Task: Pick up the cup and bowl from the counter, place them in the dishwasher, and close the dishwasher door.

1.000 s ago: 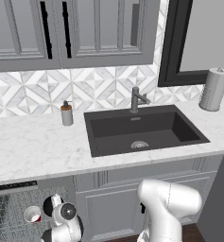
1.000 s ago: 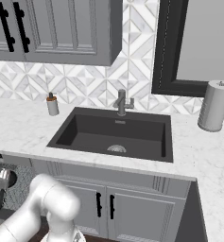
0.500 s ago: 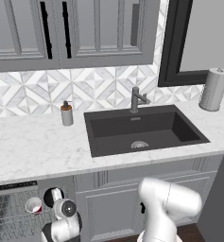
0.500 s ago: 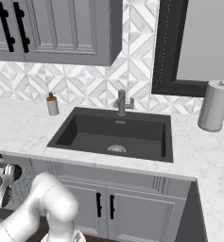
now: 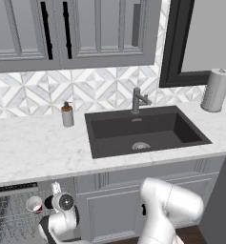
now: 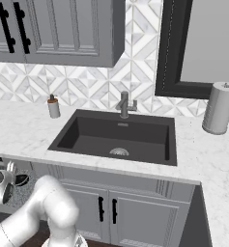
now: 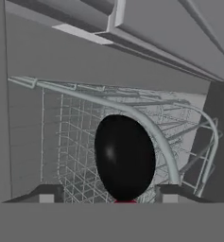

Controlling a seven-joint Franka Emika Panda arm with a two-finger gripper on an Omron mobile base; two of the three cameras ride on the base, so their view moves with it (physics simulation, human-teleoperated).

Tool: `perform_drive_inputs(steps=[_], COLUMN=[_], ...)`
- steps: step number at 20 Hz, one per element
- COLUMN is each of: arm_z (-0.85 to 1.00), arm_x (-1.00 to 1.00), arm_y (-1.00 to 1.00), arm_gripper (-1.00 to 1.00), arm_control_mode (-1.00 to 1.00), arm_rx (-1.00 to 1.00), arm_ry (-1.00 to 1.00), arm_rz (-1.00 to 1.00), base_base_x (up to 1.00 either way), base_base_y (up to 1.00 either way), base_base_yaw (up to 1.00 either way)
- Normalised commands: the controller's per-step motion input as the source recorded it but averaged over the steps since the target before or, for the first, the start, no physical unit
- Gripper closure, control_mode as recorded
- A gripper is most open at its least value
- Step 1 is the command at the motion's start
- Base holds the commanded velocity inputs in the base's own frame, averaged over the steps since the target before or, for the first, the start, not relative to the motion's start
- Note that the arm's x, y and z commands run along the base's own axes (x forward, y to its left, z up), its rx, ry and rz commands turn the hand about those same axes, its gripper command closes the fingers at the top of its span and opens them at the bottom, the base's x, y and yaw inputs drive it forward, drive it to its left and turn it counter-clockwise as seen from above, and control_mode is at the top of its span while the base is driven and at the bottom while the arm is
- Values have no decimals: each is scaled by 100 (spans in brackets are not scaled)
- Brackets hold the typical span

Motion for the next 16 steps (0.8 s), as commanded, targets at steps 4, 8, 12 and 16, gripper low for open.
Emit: perform_drive_inputs(steps=[4,8,12,16], arm_z=[0,8,64,84], arm_x=[-16,-100,-100,-100], arm_y=[8,-9,-11,-21], arm_gripper=[-100,-100,-100,-100], arm_control_mode=[-100,-100,-100,-100], arm_rx=[0,6,1,0], arm_ry=[-5,0,0,0], arm_rz=[-2,0,0,6], base_base_x=[0,0,0,0], base_base_y=[0,0,0,0], base_base_yaw=[0,0,0,0])
